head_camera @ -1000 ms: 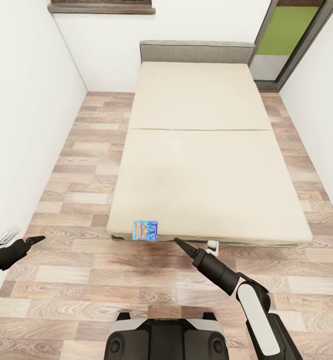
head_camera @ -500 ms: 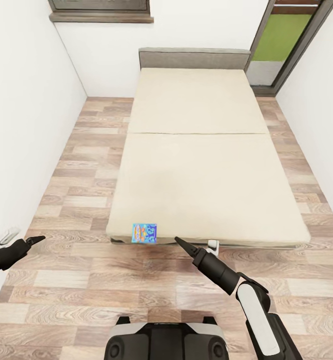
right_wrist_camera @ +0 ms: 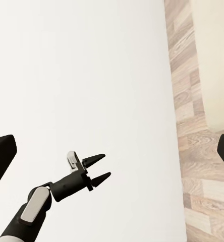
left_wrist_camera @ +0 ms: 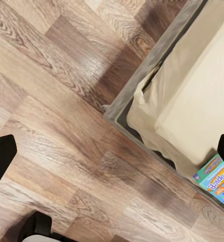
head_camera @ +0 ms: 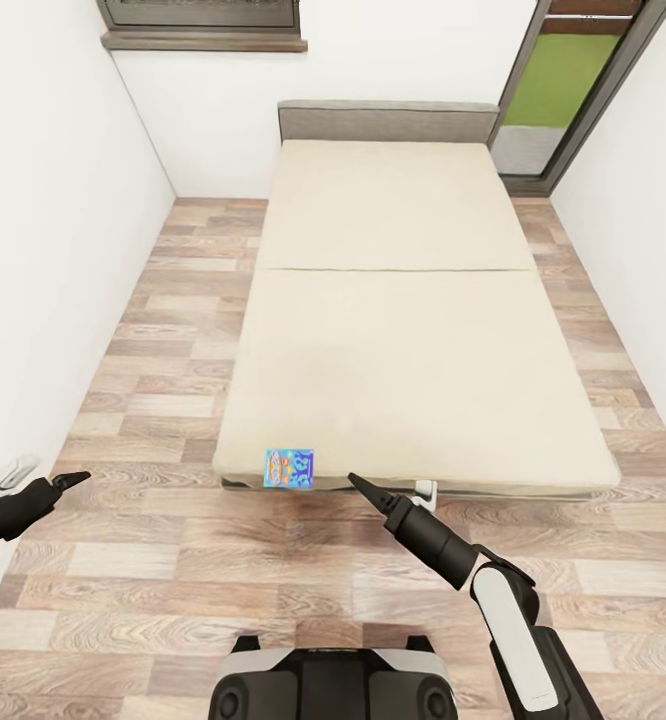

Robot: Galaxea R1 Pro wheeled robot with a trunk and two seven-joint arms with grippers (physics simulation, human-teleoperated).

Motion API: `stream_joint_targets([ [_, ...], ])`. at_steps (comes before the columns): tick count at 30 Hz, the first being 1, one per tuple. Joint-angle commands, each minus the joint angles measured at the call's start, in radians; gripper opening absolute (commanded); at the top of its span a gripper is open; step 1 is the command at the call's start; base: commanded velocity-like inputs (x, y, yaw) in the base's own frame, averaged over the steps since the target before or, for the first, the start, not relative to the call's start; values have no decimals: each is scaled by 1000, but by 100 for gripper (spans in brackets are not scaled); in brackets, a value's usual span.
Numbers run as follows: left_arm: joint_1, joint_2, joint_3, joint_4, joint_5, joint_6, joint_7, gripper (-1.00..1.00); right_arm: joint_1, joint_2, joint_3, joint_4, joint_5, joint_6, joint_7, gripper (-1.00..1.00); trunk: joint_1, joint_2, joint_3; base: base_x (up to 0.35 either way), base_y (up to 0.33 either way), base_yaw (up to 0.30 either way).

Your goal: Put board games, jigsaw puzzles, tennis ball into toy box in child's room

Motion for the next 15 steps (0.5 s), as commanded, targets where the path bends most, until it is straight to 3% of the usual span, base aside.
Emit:
stream_joint_targets([
  [1,-1,0,2,0,3,8,-1,100,0,3,2,0,-6,8,-1,100,1,-1,0,0,0,0],
  [15,-1,0,2,0,3,8,0,100,0,8,22,0,-5,8,-1,100,1,-1,23,0,0,0],
])
